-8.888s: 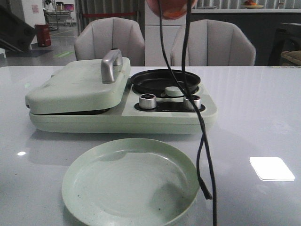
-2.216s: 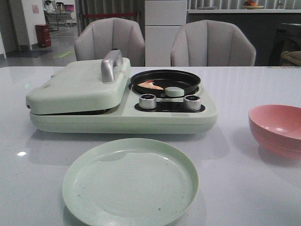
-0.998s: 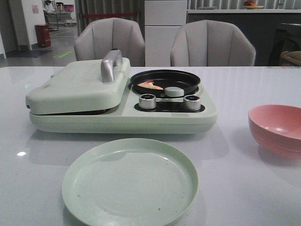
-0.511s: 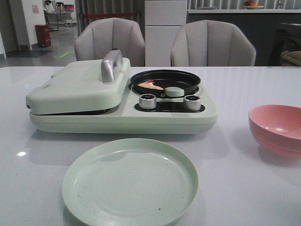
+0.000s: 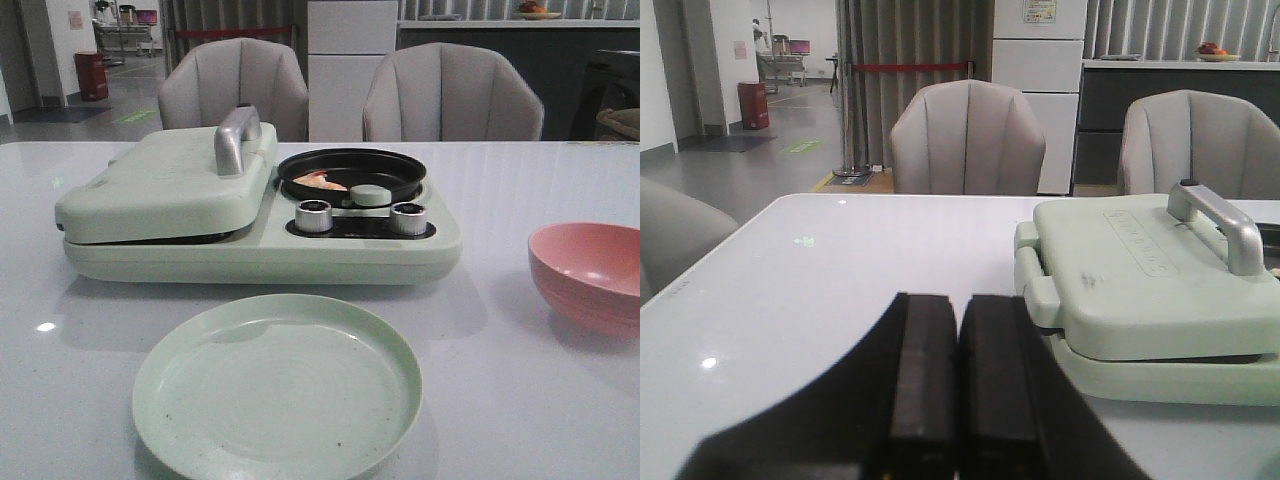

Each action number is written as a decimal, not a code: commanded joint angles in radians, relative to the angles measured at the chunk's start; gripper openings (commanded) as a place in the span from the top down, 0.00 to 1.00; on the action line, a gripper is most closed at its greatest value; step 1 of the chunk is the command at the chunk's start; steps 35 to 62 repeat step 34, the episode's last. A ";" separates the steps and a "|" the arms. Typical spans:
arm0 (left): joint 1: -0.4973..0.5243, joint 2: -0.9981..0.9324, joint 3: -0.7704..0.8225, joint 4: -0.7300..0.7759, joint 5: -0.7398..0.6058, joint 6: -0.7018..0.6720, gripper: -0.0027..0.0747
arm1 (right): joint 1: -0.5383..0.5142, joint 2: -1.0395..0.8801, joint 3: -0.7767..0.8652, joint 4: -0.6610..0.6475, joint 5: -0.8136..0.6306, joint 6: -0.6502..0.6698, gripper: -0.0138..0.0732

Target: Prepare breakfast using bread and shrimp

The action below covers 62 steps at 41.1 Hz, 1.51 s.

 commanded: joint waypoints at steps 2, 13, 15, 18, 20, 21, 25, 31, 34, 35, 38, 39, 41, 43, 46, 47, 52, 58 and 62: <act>-0.001 -0.017 0.030 -0.009 -0.091 -0.004 0.84 | -0.007 -0.021 -0.016 0.024 -0.085 -0.002 0.80; -0.001 -0.017 0.030 -0.009 -0.091 -0.004 0.84 | -0.007 -0.021 -0.016 0.075 -0.090 -0.002 0.80; -0.001 -0.017 0.030 -0.009 -0.091 -0.004 0.84 | -0.007 -0.021 -0.016 0.075 -0.089 -0.002 0.80; -0.001 -0.017 0.030 -0.009 -0.091 -0.004 0.84 | -0.007 -0.021 -0.016 0.075 -0.089 -0.002 0.80; -0.001 -0.017 0.030 -0.009 -0.091 -0.004 0.84 | -0.007 -0.021 -0.016 0.075 -0.089 -0.002 0.80; -0.001 -0.017 0.030 -0.009 -0.091 -0.004 0.84 | -0.007 -0.021 -0.016 0.075 -0.089 -0.002 0.80; -0.001 -0.017 0.030 -0.009 -0.091 -0.004 0.84 | -0.007 -0.021 -0.016 0.075 -0.089 -0.002 0.80; -0.001 -0.017 0.030 -0.009 -0.091 -0.004 0.84 | -0.007 -0.020 -0.016 0.075 -0.089 -0.002 0.80; -0.001 -0.017 0.030 -0.009 -0.091 -0.004 0.84 | -0.007 -0.020 -0.016 0.075 -0.089 -0.002 0.80; -0.001 -0.017 0.030 -0.009 -0.091 -0.004 0.84 | -0.007 -0.020 -0.016 0.075 -0.089 -0.002 0.80; -0.001 -0.017 0.030 -0.009 -0.091 -0.004 0.84 | -0.007 -0.020 -0.016 0.075 -0.089 -0.002 0.80; -0.001 -0.017 0.030 -0.009 -0.091 -0.004 0.84 | -0.007 -0.020 -0.016 0.075 -0.089 -0.002 0.80; -0.001 -0.017 0.030 -0.009 -0.091 -0.004 0.84 | -0.007 -0.020 -0.016 0.075 -0.089 -0.002 0.80; -0.001 -0.017 0.030 -0.009 -0.091 -0.004 0.84 | -0.007 -0.020 -0.016 0.075 -0.089 -0.002 0.80; -0.001 -0.017 0.030 -0.009 -0.091 -0.004 0.84 | -0.007 -0.020 -0.016 0.075 -0.089 -0.002 0.80; -0.001 -0.017 0.030 -0.009 -0.091 -0.004 0.84 | -0.007 -0.020 -0.016 0.075 -0.089 -0.002 0.80; -0.001 -0.017 0.030 -0.009 -0.091 -0.004 0.84 | -0.007 -0.020 -0.016 0.075 -0.089 -0.002 0.80; -0.001 -0.017 0.030 -0.009 -0.091 -0.004 0.84 | -0.007 -0.020 -0.016 0.075 -0.089 -0.002 0.80; -0.001 -0.017 0.030 -0.009 -0.091 -0.004 0.84 | -0.007 -0.020 -0.016 0.075 -0.089 -0.002 0.80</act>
